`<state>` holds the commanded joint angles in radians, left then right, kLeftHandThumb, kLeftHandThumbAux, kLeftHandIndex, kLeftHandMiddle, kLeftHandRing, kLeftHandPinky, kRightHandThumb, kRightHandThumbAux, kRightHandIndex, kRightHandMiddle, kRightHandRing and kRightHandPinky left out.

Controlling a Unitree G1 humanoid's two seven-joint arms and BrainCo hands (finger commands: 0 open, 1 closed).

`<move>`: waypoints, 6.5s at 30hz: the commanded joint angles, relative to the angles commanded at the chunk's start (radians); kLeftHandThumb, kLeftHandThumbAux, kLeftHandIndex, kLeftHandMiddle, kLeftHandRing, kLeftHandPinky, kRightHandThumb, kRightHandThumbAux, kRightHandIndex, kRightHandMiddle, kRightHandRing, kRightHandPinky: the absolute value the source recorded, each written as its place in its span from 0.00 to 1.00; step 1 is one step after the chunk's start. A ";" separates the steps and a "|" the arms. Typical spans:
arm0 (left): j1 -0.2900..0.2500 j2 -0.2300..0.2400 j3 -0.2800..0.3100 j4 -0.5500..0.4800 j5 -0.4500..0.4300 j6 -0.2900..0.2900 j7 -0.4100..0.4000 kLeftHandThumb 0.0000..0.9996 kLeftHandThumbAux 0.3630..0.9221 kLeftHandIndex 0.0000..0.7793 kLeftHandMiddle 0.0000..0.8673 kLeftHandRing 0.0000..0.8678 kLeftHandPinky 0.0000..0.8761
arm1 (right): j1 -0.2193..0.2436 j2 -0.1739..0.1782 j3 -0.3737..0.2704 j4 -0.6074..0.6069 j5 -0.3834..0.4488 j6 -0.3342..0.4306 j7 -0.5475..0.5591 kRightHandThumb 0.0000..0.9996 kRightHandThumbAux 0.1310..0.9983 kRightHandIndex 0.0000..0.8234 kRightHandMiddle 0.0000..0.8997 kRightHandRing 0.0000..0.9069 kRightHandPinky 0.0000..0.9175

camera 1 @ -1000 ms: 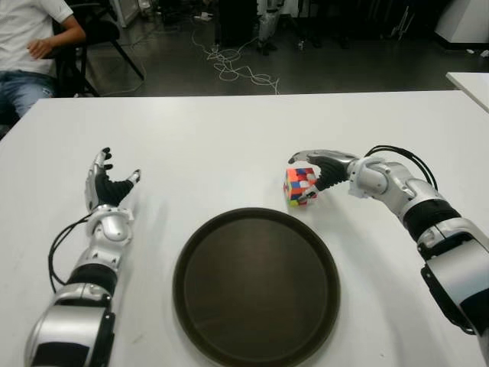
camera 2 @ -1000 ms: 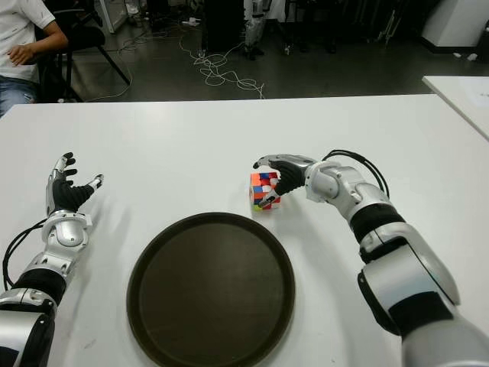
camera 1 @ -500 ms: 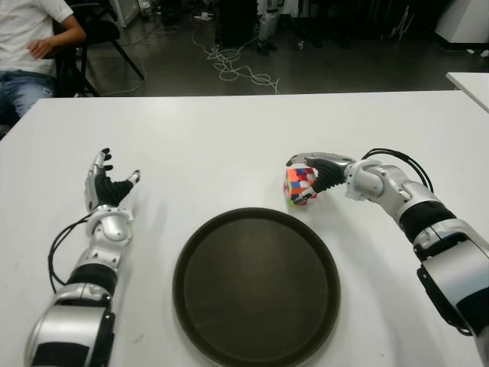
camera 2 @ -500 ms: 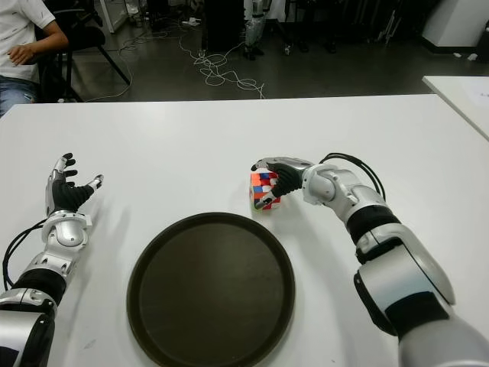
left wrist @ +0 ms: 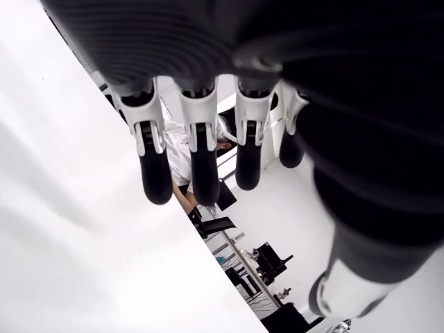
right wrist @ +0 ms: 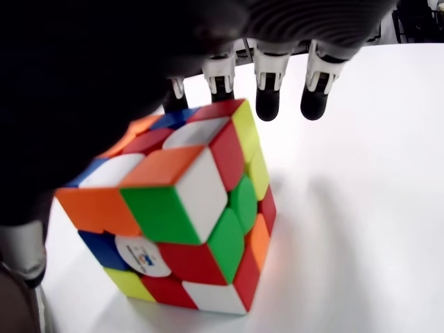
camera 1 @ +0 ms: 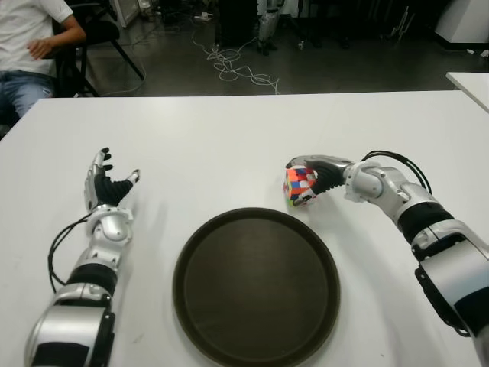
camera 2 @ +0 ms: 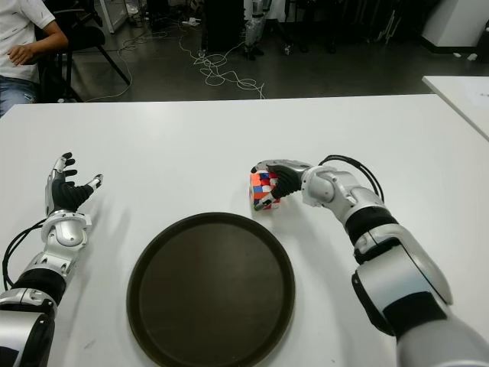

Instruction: Pick up the Rubik's Cube and put it in the plate

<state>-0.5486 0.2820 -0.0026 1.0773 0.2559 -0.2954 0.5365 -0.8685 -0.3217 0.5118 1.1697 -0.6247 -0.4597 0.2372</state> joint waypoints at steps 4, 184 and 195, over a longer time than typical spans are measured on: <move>-0.001 0.000 -0.001 0.002 0.002 -0.001 0.002 0.27 0.70 0.15 0.21 0.22 0.25 | -0.002 0.003 0.008 0.006 -0.009 0.007 -0.009 0.00 0.44 0.00 0.00 0.00 0.00; -0.002 0.011 0.003 -0.003 0.003 0.009 -0.017 0.27 0.71 0.14 0.19 0.20 0.24 | 0.230 0.071 -0.585 -0.433 0.696 0.104 -0.023 0.34 0.75 0.79 0.91 0.90 0.88; -0.004 0.011 0.009 0.003 -0.005 -0.001 -0.025 0.29 0.71 0.13 0.19 0.20 0.24 | 0.320 0.130 -0.568 -0.641 0.773 0.320 0.070 0.66 0.69 0.56 0.87 0.87 0.86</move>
<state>-0.5526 0.2933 0.0065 1.0800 0.2505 -0.2968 0.5111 -0.5489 -0.1920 -0.0558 0.5287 0.1484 -0.1393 0.3073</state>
